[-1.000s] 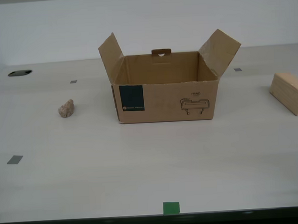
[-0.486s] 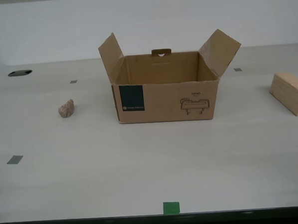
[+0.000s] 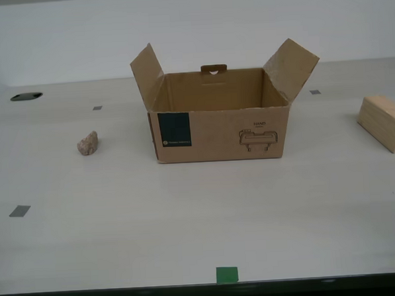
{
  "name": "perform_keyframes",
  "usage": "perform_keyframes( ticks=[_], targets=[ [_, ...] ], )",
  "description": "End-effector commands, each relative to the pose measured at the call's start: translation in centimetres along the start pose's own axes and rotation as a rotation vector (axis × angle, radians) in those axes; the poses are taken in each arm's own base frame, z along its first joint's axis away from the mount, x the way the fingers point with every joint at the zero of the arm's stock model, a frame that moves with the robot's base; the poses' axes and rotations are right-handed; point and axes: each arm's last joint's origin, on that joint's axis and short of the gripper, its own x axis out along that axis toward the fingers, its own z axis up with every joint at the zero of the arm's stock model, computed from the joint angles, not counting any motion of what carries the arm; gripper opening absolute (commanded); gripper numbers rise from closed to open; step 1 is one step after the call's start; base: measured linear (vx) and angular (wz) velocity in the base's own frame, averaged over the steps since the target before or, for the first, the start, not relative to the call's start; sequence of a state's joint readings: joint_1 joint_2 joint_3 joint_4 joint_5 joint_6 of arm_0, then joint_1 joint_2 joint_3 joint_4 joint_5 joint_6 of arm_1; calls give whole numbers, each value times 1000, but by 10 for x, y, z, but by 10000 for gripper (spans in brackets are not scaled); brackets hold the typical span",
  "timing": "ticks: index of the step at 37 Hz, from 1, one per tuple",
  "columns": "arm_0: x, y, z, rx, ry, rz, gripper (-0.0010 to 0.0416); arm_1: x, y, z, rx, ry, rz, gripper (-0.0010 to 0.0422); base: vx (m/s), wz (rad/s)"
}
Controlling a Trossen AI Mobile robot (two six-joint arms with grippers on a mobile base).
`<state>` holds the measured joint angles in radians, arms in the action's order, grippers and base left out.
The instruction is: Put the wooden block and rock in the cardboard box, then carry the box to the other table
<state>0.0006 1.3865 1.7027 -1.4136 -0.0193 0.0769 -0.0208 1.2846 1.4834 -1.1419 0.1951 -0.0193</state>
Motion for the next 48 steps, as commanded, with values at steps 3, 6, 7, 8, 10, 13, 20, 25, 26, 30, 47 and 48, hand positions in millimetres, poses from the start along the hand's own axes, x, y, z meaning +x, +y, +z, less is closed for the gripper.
perform_keyframes(
  ticks=[3, 6, 7, 8, 10, 13, 20, 25, 26, 30, 47, 48],
  targets=[
    [0, 0, 0, 6, -1, 3, 398, 0, 0, 0, 2, -1, 0, 385, 0, 0],
    [0, 0, 0, 9, -1, 3, 402, 0, 0, 0, 2, -1, 0, 385, 0, 0],
    [0, 0, 0, 10, -1, 3, 401, 0, 0, 0, 2, -1, 1, 385, 0, 0],
    [0, 0, 0, 10, -1, 3, 399, 0, 0, 0, 1, -1, 1, 385, 0, 0],
    [0, 0, 0, 10, -1, 3, 399, 0, 0, 0, 2, -1, 1, 385, 0, 0],
    [0, 0, 0, 10, -1, 3, 400, 0, 0, 0, 2, -1, 0, 385, 0, 0],
    [0, 0, 0, 10, -1, 3, 398, 0, 0, 0, 2, -1, 1, 385, 0, 0],
    [0, 0, 0, 10, -1, 3, 399, 0, 0, 0, 2, -2, 0, 385, 0, 0],
    [0, 0, 0, 10, -1, 3, 399, 0, 0, 0, 2, -2, 0, 385, 0, 0],
    [0, 0, 0, 10, -1, 3, 399, 0, 0, 0, 2, -4, 0, 385, 0, 0],
    [0, 0, 0, 10, -1, 3, 398, -1, 0, 5, 12, -53, -1, 385, 0, 0],
    [0, 0, 0, 10, -2, 3, 398, -1, 0, 5, 12, -53, -1, 385, 0, 0]
  ],
)
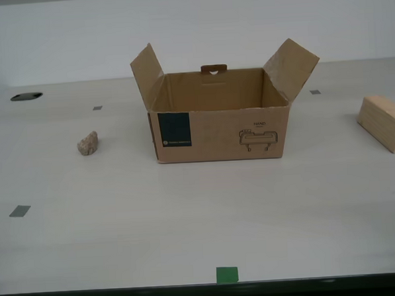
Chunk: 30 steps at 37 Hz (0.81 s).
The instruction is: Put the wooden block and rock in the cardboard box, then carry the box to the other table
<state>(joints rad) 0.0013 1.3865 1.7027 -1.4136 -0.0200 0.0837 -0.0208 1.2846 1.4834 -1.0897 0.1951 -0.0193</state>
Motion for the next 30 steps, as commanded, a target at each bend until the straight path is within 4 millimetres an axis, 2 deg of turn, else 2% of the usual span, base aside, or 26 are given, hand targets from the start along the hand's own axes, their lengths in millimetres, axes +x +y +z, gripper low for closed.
perform_keyframes(
  ticks=[1, 17, 24, 30],
  targets=[
    [0, 0, 0, 4, -1, 2, 399, 0, 0, 0, 1, -2, 0, 385, 0, 0],
    [0, 0, -1, 3, 7, 1, 399, 2, 1, -4, -26, 53, 3, 385, 0, 0],
    [2, 0, 1, 2, 8, 1, 398, 12, 2, -6, -42, 86, 5, 385, 0, 0],
    [8, 0, 4, 0, 24, -1, 399, 27, 5, -4, -52, 140, 8, 385, 0, 0]
  ],
)
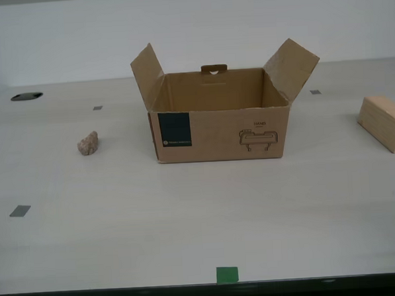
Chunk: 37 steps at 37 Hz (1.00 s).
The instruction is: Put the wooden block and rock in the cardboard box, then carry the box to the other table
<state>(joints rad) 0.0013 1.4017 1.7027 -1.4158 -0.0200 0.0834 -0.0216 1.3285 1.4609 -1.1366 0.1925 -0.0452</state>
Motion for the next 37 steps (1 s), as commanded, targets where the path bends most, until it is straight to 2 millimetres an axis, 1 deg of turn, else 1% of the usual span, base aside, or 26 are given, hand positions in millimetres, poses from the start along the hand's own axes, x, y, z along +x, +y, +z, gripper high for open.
perform_keyframes(
  ticks=[1, 6, 11, 17, 26, 32, 37],
  targets=[
    [4, 0, 3, -2, 12, 0, 398, 10, 2, 2, -6, 38, 2, 385, 0, 0],
    [11, 0, 5, -11, 34, -2, 398, 29, 3, 6, -11, 96, 1, 385, 0, 0],
    [13, 0, 6, -40, 38, -2, 399, 48, 3, 10, -10, 151, -2, 385, 0, 0],
    [13, 0, 7, -90, 40, -1, 398, 64, 1, 12, -8, 197, -6, 385, 0, 0],
    [14, -1, 6, -83, 47, -3, 398, 67, 0, 14, -2, 188, -9, 385, 0, 0],
    [24, -4, 8, -73, 78, -8, 399, 67, 0, 14, 0, 188, -10, 385, 0, 0],
    [39, -4, 5, -71, 121, -10, 399, 67, 0, 13, 0, 191, -9, 385, 0, 0]
  ],
)
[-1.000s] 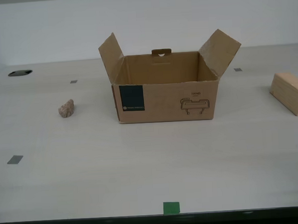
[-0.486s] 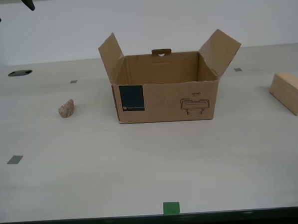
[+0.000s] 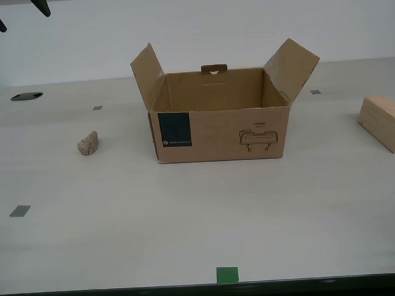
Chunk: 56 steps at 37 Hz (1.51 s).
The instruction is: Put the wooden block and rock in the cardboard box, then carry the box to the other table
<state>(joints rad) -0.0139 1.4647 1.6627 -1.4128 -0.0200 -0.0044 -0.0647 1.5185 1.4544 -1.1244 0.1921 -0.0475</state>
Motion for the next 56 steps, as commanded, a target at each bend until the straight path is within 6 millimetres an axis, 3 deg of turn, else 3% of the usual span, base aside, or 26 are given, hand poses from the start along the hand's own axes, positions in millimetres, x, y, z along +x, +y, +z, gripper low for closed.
perform_keyframes(
  ticks=[1, 10, 20, 28, 40, 56],
  targets=[
    [12, 0, -1, 0, 23, 1, 398, 0, 0, 0, 0, 1, 4, 385, 0, 0],
    [41, -1, -2, 2, 24, 1, 398, 0, 4, 1, 5, -15, 174, 385, 0, 0],
    [63, -18, -12, 62, 94, -61, 399, 1, 1, 2, 16, -24, 171, 385, 0, 0],
    [71, -34, -15, 89, 97, -78, 399, 19, -2, -5, 34, 3, 164, 385, 0, 0],
    [75, -34, -14, 86, 77, -79, 398, 52, 3, -22, 16, 43, 164, 385, 0, 0],
    [87, -35, -18, 83, 83, -78, 398, 63, 4, -23, 20, 8, 160, 385, 0, 0]
  ],
)
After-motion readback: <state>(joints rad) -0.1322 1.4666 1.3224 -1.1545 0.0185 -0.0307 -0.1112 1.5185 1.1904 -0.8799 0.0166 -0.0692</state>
